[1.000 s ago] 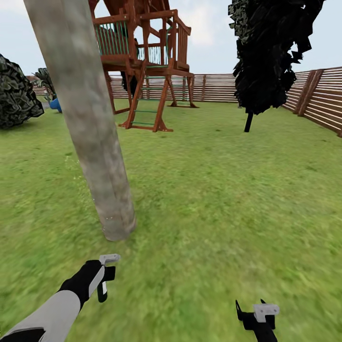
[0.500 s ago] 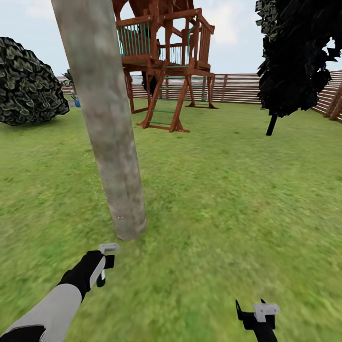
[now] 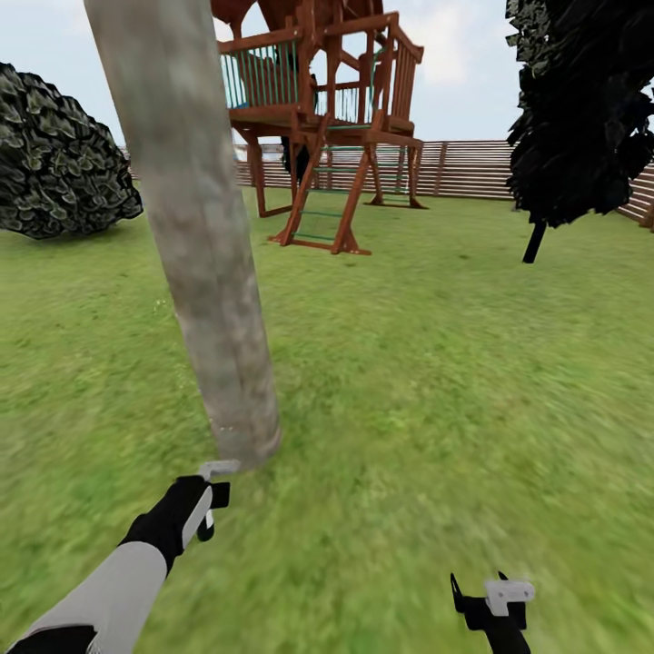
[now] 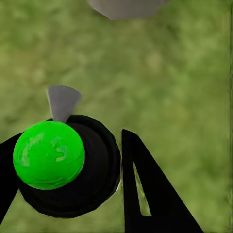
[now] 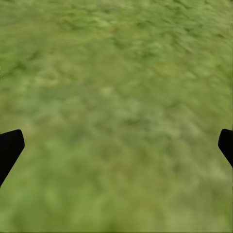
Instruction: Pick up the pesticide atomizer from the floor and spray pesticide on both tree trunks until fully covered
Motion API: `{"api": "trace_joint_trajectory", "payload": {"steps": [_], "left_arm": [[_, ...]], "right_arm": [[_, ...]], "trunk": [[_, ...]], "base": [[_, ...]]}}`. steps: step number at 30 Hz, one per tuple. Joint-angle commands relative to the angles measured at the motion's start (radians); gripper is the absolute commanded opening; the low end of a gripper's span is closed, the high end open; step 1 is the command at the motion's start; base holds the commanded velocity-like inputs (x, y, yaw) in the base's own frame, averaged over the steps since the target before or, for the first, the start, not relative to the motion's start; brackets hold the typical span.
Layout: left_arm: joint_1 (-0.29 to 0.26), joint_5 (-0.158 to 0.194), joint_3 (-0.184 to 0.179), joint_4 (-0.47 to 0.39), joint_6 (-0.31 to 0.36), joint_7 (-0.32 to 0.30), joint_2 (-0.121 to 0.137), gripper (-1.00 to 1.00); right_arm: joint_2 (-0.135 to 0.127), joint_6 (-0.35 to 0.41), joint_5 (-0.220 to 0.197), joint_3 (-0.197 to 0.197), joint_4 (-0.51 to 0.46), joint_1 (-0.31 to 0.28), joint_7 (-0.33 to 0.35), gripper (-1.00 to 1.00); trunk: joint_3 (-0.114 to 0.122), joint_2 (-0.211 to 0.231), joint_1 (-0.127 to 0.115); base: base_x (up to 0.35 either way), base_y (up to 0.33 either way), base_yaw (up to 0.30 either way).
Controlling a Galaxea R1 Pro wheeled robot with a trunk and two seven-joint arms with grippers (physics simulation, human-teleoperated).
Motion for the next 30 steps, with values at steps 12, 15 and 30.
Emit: {"api": "trace_joint_trajectory", "payload": {"steps": [12, 15, 30], "left_arm": [[-0.004, -0.005, 0.006, -0.103, 0.06, -0.003, 0.071, -1.0], [0.004, -0.002, 0.001, -0.154, 0.08, -0.003, 0.073, -1.0], [0.008, -0.002, -0.074, -0.237, 0.187, -0.007, -0.01, -1.0]], "right_arm": [[-0.002, 0.0, 0.001, -0.001, 0.0, 0.0, 0.0, 1.0], [-0.002, 0.0, 0.001, 0.0, 0.0, 0.0, 0.0, 1.0], [-0.002, 0.0, 0.001, 0.0, 0.0, 0.0, 0.0, 1.0]], "trunk": [[0.0, 0.0, 0.0], [0.0, 0.0, 0.0], [0.0, 0.0, 0.0]], "base": [[0.061, -0.068, 0.034], [0.0, 0.0, 0.028], [0.064, 0.0, 0.081]]}}
